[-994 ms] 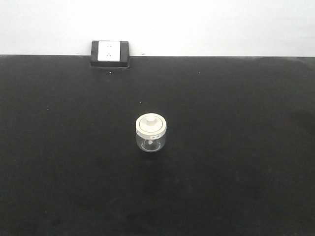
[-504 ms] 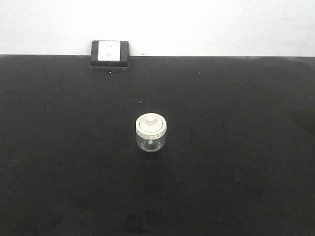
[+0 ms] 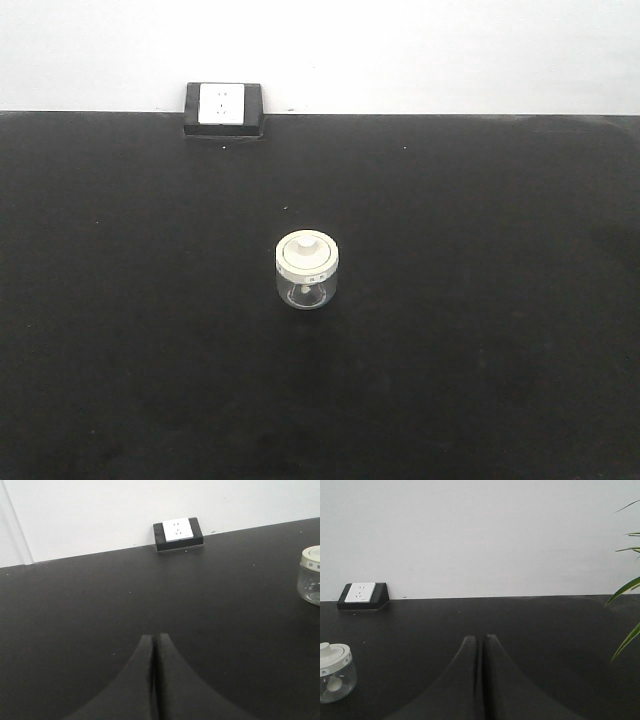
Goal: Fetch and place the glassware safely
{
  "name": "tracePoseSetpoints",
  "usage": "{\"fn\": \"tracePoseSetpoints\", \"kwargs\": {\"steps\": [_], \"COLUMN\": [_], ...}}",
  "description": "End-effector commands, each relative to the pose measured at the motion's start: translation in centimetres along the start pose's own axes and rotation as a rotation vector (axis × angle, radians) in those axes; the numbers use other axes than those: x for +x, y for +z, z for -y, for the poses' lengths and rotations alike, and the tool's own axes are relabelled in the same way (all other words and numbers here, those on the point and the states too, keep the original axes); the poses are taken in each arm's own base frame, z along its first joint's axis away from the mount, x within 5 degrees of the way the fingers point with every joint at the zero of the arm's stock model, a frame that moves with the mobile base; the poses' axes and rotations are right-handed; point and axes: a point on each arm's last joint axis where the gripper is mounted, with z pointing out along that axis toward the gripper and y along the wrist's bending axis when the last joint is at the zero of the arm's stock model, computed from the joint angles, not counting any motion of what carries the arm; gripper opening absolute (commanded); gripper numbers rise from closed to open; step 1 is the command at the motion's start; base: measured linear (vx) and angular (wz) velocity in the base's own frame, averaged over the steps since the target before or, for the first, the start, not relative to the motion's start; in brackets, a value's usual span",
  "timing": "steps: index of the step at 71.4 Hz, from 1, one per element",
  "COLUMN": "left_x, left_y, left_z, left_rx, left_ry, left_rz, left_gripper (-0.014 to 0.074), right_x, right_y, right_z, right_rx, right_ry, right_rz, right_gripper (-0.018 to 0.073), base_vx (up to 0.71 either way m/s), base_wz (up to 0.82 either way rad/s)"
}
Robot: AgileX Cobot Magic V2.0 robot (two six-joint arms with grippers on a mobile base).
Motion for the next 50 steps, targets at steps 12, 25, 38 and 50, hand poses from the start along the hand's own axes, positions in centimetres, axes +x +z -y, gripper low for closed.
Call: {"fn": "tracePoseSetpoints", "kwargs": {"steps": [12, 25, 38, 50], "left_x": [0.28, 0.28, 0.28, 0.28], "left_y": [0.12, 0.12, 0.12, 0.12], "left_z": [0.01, 0.01, 0.01, 0.01], "left_rx": [-0.003, -0.003, -0.003, -0.003], "left_ry": [-0.016, -0.016, -0.016, -0.016], "left_rz": [0.055, 0.055, 0.055, 0.055], "left_gripper": [-0.0007, -0.0007, -0.0007, -0.0007], "right_x": [-1.27, -1.27, -1.27, -1.27], "right_y": [-0.10, -0.10, -0.10, -0.10], "right_z": [-0.25, -0.25, -0.25, -0.25], "right_rx": [-0.025, -0.025, -0.025, -0.025], "right_ry": [-0.025, -0.025, -0.025, -0.025], "right_rz": [0.065, 0.065, 0.065, 0.065], "right_gripper": [-0.0001, -0.0001, -0.0001, -0.0001], "base_vx": [0.00, 0.00, 0.00, 0.00], "base_wz": [0.00, 0.00, 0.00, 0.00]}}
